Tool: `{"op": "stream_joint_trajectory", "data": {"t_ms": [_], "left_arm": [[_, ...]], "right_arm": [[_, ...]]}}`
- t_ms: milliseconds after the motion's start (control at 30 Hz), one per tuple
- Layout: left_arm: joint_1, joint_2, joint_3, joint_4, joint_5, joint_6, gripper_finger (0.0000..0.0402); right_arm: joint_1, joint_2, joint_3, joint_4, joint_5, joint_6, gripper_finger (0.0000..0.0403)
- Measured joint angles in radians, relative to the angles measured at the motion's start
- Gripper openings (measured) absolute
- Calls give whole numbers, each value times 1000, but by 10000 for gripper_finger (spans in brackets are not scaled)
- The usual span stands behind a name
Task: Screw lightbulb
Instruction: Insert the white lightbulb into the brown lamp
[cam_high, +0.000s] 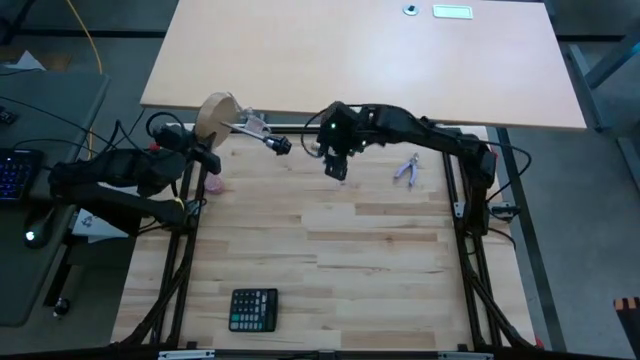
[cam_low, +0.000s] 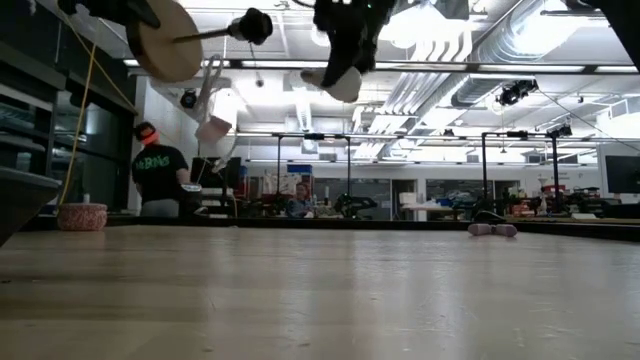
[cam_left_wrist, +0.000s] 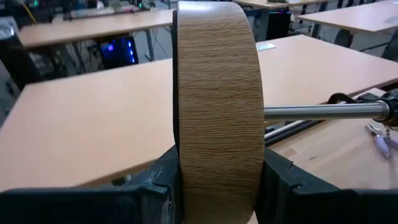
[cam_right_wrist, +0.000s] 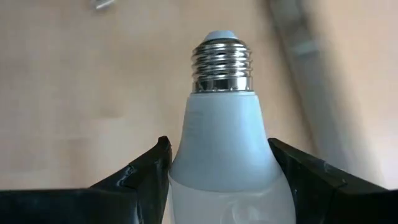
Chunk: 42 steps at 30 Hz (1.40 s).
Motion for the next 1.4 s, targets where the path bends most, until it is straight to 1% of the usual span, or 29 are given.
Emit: {"op": "stream_joint_trajectory", "data": {"t_ms": [67,133,300,400,533,600,767,867,1033,1100,1233,1400], "left_arm": [[21,11,0,-11,15,-15,120],[46,22,0,-42,17,-55,120],[139,78,0,-111,44,-197,120],[189,129,0,-110,82,-259,120],[217,198,6,-105,145,-265,120],[219,224,21,-96,156,-271,120],[220,238,72,-90,138,-293,119],[221,238,83,-88,129,-297,119],[221,246,83,-87,145,-314,119],[221,248,83,-83,143,-339,119],[221,258,83,-52,101,-348,119],[221,276,83,-32,109,-340,119]], "right_arm": [[41,0,20,4,190,-72,234],[80,-1,24,21,334,-115,234],[156,4,23,39,572,-167,234],[175,20,23,59,652,-212,234],[172,37,23,93,691,-257,234],[165,46,23,86,715,-259,234],[147,68,22,90,740,-293,234],[144,77,22,127,765,-332,234],[146,77,22,201,755,-366,234],[145,77,22,207,755,-380,234],[146,77,22,206,752,-376,234],[146,77,22,205,755,-373,234]]}}
